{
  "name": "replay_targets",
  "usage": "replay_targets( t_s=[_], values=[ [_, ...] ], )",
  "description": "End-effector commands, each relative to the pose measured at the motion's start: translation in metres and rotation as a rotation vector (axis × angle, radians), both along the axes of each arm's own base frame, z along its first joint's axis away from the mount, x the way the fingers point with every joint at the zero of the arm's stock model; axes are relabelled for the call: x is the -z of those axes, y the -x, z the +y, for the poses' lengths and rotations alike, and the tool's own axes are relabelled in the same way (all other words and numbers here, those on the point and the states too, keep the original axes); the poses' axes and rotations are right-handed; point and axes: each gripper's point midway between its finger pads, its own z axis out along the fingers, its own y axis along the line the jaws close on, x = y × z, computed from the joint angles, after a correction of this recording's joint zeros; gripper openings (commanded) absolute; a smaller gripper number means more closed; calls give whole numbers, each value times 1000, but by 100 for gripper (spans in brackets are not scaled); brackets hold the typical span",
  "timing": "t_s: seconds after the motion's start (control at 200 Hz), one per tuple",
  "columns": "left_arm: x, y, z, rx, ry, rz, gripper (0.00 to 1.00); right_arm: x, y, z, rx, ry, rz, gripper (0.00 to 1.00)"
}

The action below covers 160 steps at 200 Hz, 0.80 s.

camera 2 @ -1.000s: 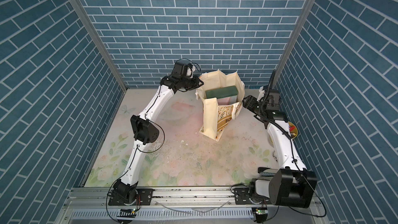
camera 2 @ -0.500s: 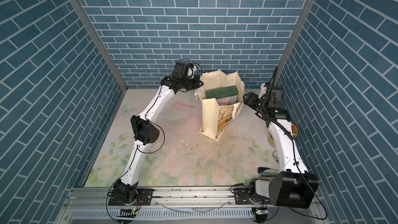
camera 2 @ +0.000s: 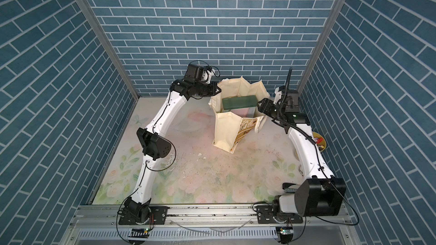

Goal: Take out the pencil case from the canvas bag
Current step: Adjust the canvas bag at the center of the board.

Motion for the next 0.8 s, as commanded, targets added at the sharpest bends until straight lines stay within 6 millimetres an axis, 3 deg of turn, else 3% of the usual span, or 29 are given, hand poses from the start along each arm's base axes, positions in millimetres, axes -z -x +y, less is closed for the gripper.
replay_targets(
  t_s=[0.0,0.275,0.47,0.57,0.795],
  values=[
    [-86,22,24,49,29,-209,0,-7,-4,18,-37,4,-14,68],
    [-80,48,47,78,-106,-190,0,28,28,74,-155,-16,59,60],
    [-66,57,51,93,-149,-148,0,51,47,90,-197,-17,113,59],
    [-56,55,53,90,-165,-130,0,42,49,86,-219,35,67,60],
    [-52,52,50,100,-168,-132,0,0,59,86,-405,220,-136,62]
  ],
)
